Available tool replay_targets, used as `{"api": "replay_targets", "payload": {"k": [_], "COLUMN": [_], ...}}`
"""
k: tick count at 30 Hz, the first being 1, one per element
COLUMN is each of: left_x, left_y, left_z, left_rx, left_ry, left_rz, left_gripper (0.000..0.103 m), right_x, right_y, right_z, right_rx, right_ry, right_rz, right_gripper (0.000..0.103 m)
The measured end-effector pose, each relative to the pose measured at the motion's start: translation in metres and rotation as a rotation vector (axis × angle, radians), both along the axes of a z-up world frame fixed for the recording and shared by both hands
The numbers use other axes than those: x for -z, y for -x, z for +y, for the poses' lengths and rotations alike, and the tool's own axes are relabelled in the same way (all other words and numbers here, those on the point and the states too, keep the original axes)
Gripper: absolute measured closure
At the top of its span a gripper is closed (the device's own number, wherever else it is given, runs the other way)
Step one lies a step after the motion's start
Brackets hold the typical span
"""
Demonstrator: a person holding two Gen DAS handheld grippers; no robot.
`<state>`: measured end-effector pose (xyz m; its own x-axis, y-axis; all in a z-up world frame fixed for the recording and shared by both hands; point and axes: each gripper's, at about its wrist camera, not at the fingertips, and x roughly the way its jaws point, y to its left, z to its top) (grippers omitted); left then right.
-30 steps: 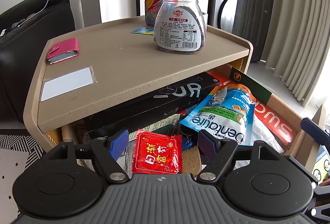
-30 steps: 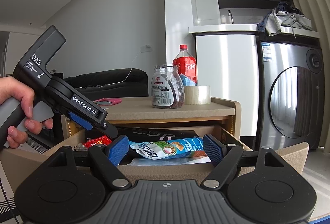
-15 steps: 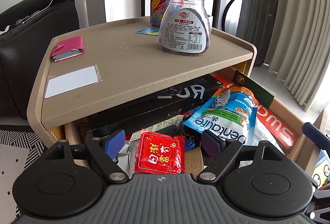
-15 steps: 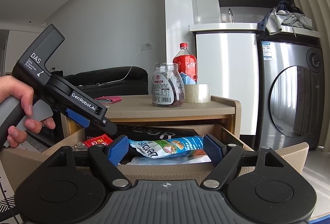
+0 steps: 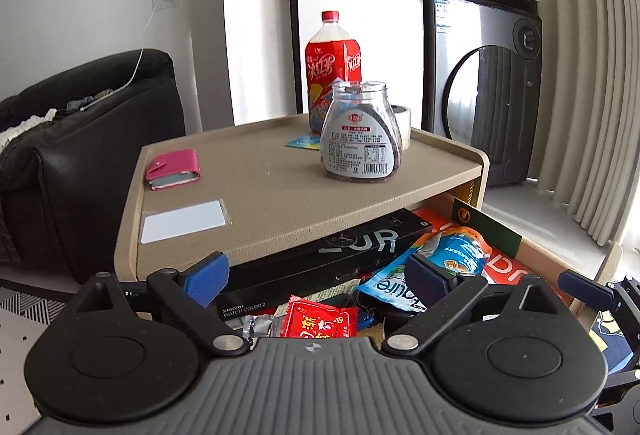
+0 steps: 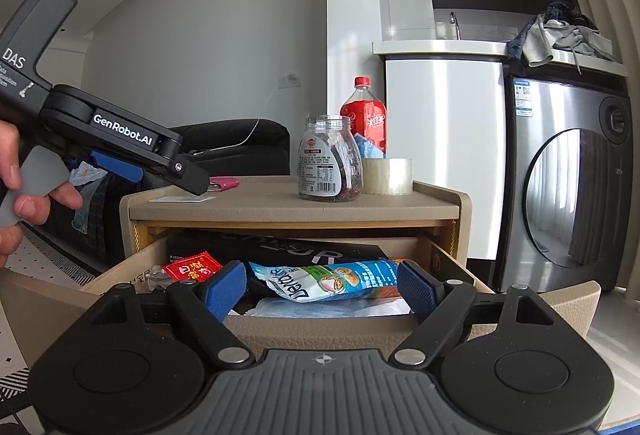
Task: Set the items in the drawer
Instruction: 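Withdraw the left gripper from the drawer while the right gripper moves toward the drawer front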
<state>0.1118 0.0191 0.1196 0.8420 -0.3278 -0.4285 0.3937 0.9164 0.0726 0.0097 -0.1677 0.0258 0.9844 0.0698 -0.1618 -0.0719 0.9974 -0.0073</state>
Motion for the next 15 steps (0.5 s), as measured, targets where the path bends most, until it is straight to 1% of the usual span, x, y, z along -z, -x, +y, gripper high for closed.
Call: {"api": "replay_targets", "payload": {"k": [4,6,8,15], "left_x": [-0.003,-0.001,0.003,0.018], "left_y": [0.029,0.041,0.054,0.086], "left_z": [-0.001,-0.001,0.001,0.008], "left_rx": [-0.017,-0.037,-0.057,-0.145], "left_ry": [-0.022,-0.016,0.004,0.12], "left_rz": [-0.08,-0.108,-0.131,-0.182], "left_gripper": [0.0,0.0,0.0,0.0], "right_x": [0.0,0.001,0.001,0.0], "right_y": [0.001,0.001,0.001,0.003], "right_z": [0.001,0.001,0.001,0.001], "right_rx": [0.003,0.004,0.002,0.003], "right_ry": [0.0,0.003,0.002,0.003], "right_rz": [-0.001,-0.003,-0.003,-0.005], "right_gripper": [0.017,0.017,0.017,0.017]}}
